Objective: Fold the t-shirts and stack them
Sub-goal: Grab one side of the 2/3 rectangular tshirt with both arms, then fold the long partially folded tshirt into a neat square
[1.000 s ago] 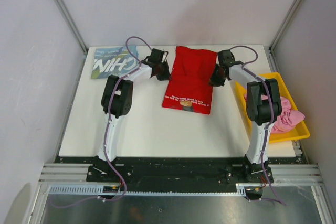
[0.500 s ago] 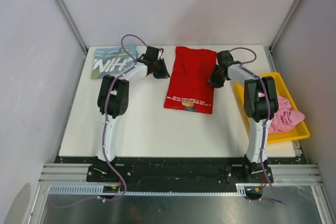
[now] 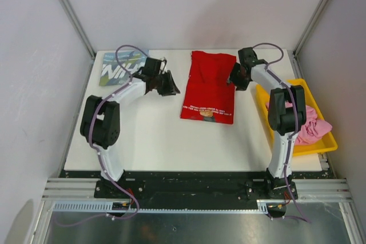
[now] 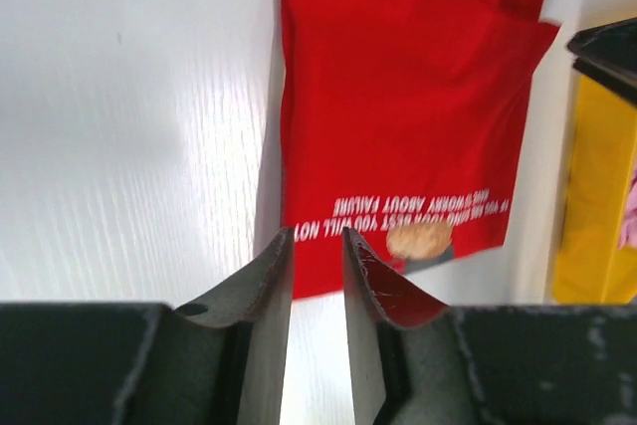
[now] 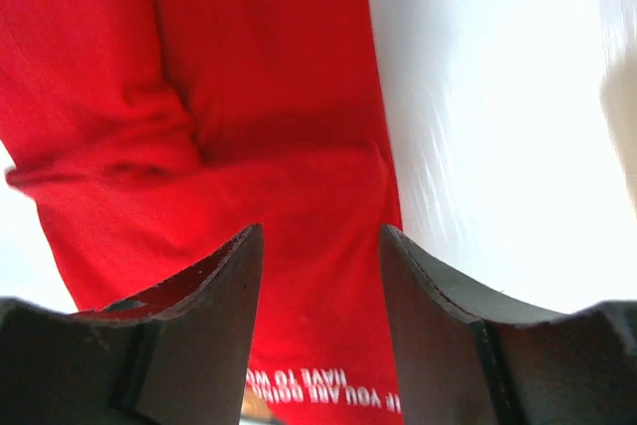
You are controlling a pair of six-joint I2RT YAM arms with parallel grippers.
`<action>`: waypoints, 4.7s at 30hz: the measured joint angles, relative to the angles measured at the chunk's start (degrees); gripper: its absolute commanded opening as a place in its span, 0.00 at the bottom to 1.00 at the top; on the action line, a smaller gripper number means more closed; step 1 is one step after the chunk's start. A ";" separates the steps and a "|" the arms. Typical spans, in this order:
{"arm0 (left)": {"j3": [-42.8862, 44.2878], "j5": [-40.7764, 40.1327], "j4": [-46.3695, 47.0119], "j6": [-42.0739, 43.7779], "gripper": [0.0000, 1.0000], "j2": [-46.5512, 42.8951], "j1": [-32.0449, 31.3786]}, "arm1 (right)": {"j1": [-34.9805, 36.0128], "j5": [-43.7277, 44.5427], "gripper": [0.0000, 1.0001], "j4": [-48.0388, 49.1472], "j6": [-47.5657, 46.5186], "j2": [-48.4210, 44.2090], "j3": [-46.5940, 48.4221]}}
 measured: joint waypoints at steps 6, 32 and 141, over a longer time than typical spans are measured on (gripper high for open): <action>-7.56 2.21 0.44 -1.75 0.20 -2.99 -1.77 | 2.58 -0.07 0.16 0.52 1.55 -12.85 -16.11; -15.43 0.74 4.92 -3.41 0.18 0.87 -5.68 | 5.53 -4.07 0.30 10.91 6.73 -28.46 -46.47; -39.58 -8.52 1.81 -12.96 0.00 -27.26 -18.97 | 12.87 -3.28 0.00 4.83 12.24 -57.37 -62.60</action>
